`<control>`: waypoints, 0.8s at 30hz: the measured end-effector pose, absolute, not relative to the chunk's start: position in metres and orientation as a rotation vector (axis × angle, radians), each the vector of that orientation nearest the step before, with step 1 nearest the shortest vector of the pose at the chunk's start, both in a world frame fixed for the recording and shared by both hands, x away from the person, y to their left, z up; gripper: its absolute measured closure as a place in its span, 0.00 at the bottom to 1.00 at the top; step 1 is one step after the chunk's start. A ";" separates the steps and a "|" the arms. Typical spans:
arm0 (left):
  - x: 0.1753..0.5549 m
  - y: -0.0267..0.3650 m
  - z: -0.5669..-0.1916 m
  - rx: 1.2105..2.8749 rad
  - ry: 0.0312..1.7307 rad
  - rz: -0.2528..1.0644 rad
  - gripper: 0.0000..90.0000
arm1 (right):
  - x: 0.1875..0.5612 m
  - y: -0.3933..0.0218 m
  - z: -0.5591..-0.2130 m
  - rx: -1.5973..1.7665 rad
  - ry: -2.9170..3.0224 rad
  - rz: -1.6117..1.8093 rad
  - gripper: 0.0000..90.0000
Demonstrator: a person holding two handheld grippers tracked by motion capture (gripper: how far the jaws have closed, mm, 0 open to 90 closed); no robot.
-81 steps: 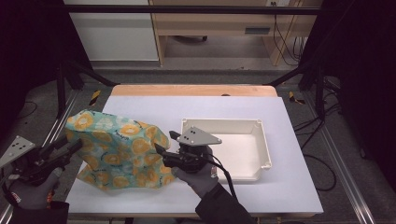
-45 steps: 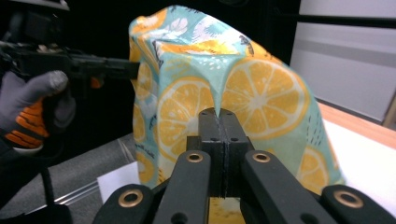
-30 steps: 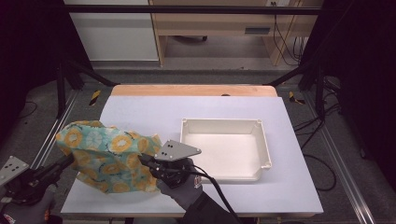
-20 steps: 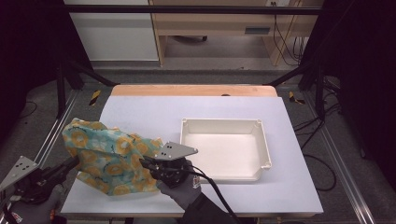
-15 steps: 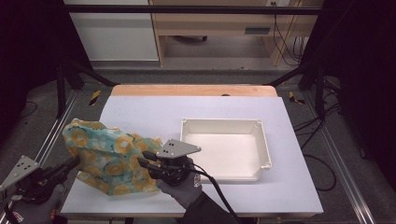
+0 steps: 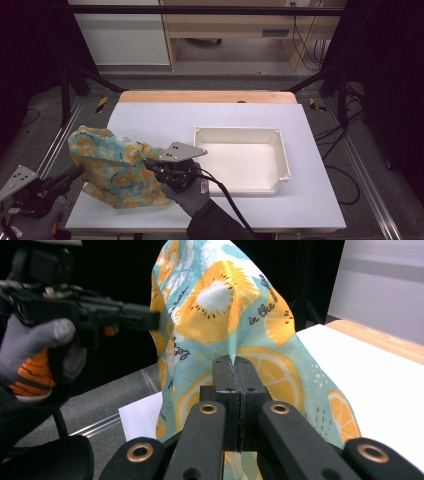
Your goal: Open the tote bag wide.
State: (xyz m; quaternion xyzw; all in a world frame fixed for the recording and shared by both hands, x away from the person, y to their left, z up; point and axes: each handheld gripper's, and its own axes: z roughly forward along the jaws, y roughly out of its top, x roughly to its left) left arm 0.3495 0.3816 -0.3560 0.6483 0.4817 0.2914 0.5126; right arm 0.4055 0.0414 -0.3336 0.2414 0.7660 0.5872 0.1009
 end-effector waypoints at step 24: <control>0.363 0.385 -0.323 1.535 1.127 0.717 1.00 | 0.400 0.043 -0.326 0.673 2.248 1.740 1.00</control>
